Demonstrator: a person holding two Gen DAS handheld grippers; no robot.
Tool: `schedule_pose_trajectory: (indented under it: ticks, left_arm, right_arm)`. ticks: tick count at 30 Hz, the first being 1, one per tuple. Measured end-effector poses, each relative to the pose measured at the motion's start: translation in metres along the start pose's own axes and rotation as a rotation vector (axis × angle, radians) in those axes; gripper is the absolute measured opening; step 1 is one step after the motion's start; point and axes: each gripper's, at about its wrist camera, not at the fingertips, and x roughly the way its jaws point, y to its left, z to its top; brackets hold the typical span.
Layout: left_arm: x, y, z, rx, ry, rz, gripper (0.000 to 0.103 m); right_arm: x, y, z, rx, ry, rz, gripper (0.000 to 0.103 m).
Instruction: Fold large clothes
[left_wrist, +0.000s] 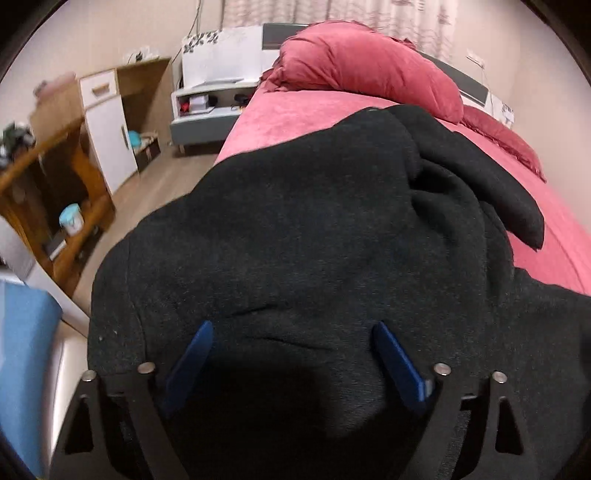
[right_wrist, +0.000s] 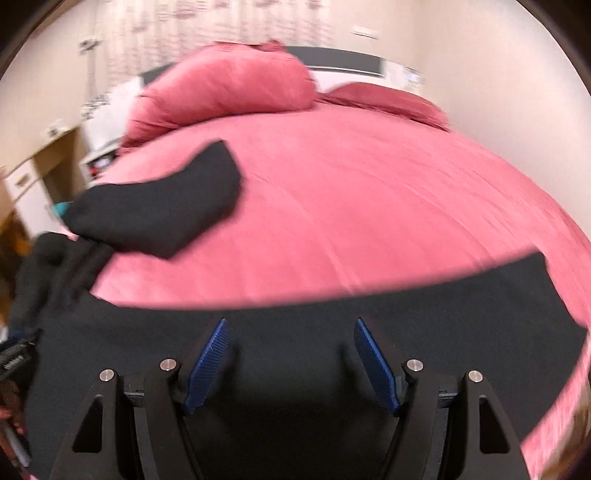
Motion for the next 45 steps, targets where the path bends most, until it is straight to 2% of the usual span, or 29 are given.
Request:
schedule_pose_trajectory:
  ticks: [6,9,12,14,16,17,18,20,23,25,28,31,32,33,34,35,36,37,38,39,41,43,45]
  left_arm:
    - [0.000,-0.003,-0.002,0.002,-0.003,0.004,0.093]
    - [0.001,0.002,0.001,-0.012,-0.001,-0.013,0.094]
    - [-0.002,0.001,0.000,-0.015,-0.002,-0.019,0.094]
    - [-0.001,0.001,0.000,-0.015,-0.002,-0.020,0.095]
    - [0.000,0.001,0.000,-0.015,-0.002,-0.021,0.096]
    - [0.000,0.001,0.000,-0.016,-0.002,-0.022,0.097]
    - [0.001,0.001,0.001,-0.017,-0.001,-0.024,0.097]
    - [0.002,0.001,0.002,-0.018,0.001,-0.025,0.097]
    - [0.004,0.001,0.003,-0.018,0.003,-0.024,0.097]
    - [0.004,0.001,0.003,-0.018,0.004,-0.024,0.097]
    - [0.004,0.001,0.003,-0.018,0.002,-0.025,0.097]
    - [0.006,0.002,0.003,-0.019,0.002,-0.028,0.097]
    - [0.007,0.002,0.003,-0.019,0.003,-0.029,0.097]
    - [0.007,0.002,0.004,-0.017,0.005,-0.030,0.098]
    - [0.007,0.001,0.004,-0.017,0.006,-0.031,0.098]
    - [0.007,0.001,0.003,-0.018,0.006,-0.031,0.098]
    - [0.007,0.002,0.004,-0.019,0.006,-0.033,0.098]
    - [0.007,0.002,0.003,-0.019,0.007,-0.034,0.098]
    - [0.007,0.001,0.003,-0.019,0.007,-0.034,0.098]
    - [0.007,0.001,0.003,-0.019,0.007,-0.033,0.098]
    - [0.007,0.001,0.003,-0.020,0.007,-0.034,0.098]
    - [0.007,0.001,0.003,-0.021,0.007,-0.035,0.099]
    - [0.007,0.001,0.003,-0.021,0.007,-0.037,0.099]
  right_arm:
    - [0.061,0.027,0.059,0.088,0.106,0.301,0.071]
    - [0.109,0.024,0.082,0.269,0.180,0.405,0.071]
    - [0.160,0.009,0.097,0.483,0.240,0.439,0.072]
    - [0.183,-0.002,0.102,0.644,0.232,0.518,0.072]
    - [0.202,-0.008,0.107,0.780,0.197,0.611,0.067]
    - [0.208,-0.007,0.110,0.808,0.196,0.636,0.049]
    - [0.216,-0.003,0.114,0.818,0.219,0.643,0.017]
    - [0.212,0.004,0.125,0.787,0.208,0.591,0.013]
    - [0.172,0.004,0.151,0.682,0.052,0.565,0.013]
    - [0.130,-0.007,0.169,0.603,-0.075,0.503,0.013]
    - [0.078,-0.047,0.187,0.561,-0.219,0.383,0.013]
    - [0.030,-0.107,0.179,0.557,-0.352,0.206,0.013]
    - [0.022,-0.132,0.170,0.566,-0.358,0.135,0.014]
    - [0.021,-0.149,0.162,0.572,-0.330,0.094,0.020]
    - [0.028,-0.172,0.149,0.586,-0.265,0.040,0.024]
    - [0.037,-0.190,0.137,0.601,-0.198,0.004,0.036]
    - [0.051,-0.210,0.120,0.631,-0.086,-0.029,0.044]
    - [0.064,-0.227,0.099,0.682,0.026,-0.064,0.047]
    - [0.070,-0.237,0.082,0.719,0.073,-0.077,0.050]
    - [0.072,-0.246,0.060,0.756,0.085,-0.068,0.051]
    - [0.070,-0.257,0.021,0.843,0.035,0.010,0.056]
    - [0.060,-0.259,-0.001,0.873,-0.071,0.084,0.056]
    - [0.054,-0.261,-0.007,0.877,-0.098,0.121,0.056]
